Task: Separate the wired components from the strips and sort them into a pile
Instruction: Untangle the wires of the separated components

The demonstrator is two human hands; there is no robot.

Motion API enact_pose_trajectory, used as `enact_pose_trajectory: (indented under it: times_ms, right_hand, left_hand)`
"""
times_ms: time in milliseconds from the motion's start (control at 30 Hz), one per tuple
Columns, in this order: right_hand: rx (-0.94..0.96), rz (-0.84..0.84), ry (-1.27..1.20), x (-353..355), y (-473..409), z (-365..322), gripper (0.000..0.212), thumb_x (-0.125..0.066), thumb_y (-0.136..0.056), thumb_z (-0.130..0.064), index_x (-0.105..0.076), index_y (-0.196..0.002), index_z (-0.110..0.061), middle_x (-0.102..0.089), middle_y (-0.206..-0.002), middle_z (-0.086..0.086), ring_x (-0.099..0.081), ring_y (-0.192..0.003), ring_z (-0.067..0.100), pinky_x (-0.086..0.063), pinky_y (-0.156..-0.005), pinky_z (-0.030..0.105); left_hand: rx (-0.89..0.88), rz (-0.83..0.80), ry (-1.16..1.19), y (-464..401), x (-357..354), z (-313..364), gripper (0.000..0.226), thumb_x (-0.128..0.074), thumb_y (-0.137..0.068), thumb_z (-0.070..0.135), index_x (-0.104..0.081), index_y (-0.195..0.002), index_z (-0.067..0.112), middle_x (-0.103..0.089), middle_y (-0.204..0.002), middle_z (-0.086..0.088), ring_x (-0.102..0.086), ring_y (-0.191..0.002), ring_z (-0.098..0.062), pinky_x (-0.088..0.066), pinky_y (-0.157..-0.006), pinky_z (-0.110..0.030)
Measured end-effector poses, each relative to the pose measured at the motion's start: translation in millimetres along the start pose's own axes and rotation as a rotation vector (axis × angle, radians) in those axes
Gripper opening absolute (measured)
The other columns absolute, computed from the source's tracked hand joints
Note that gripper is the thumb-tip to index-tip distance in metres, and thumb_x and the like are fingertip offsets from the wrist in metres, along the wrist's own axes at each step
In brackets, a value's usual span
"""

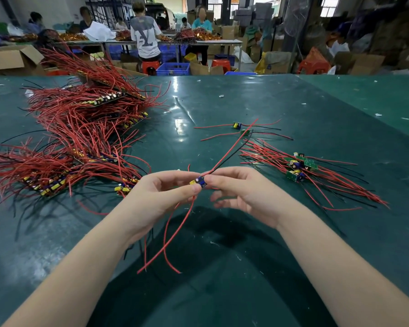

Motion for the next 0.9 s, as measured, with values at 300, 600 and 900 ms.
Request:
enact_pose_trajectory:
  times_ms: [300, 600, 900]
  right_hand:
    - [0.058, 0.035, 0.035, -8, 0, 5, 0.011, -0.074, -0.08, -0.02, -0.076, -0.089, -0.013, -0.074, -0.088, 0.006, -0.067, -0.068, 0.015, -0.056, -0.066, 0.026]
    - [0.1, 0.088, -0.019, -6, 1, 0, 0.007, -0.068, -0.087, -0.014, -0.075, -0.089, -0.013, -0.074, -0.085, 0.007, -0.066, -0.066, 0.012, -0.054, -0.064, 0.021]
    - [0.029, 0.098, -0.078, -6, 0, 1, 0.01, -0.064, -0.089, -0.012, -0.074, -0.087, -0.008, -0.073, -0.078, 0.005, -0.066, -0.061, 0.01, -0.052, -0.058, 0.017]
  left_hand:
    - [-0.068, 0.109, -0.109, -2, 5, 0, 0.054, -0.08, -0.054, 0.023, -0.069, -0.107, 0.022, -0.07, -0.085, 0.001, -0.068, -0.079, -0.01, -0.051, -0.073, -0.014]
    - [0.116, -0.066, -0.049, 0, -4, -10, 0.011, -0.058, -0.09, 0.007, -0.066, -0.096, 0.002, -0.069, -0.075, -0.005, -0.067, -0.068, -0.014, -0.055, -0.065, -0.022]
    - [0.175, -0.039, -0.148, -2, -1, -4, 0.025, -0.043, -0.098, 0.008, -0.059, -0.078, 0.011, -0.031, -0.053, 0.01, -0.019, -0.042, -0.003, -0.016, -0.035, -0.011]
Point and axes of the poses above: each hand's wrist, its own y-axis away from the middle knuckle, its own x-axis out of the back of the hand, z = x × y, the point moved 3 cm from there along -y, towards the middle knuckle
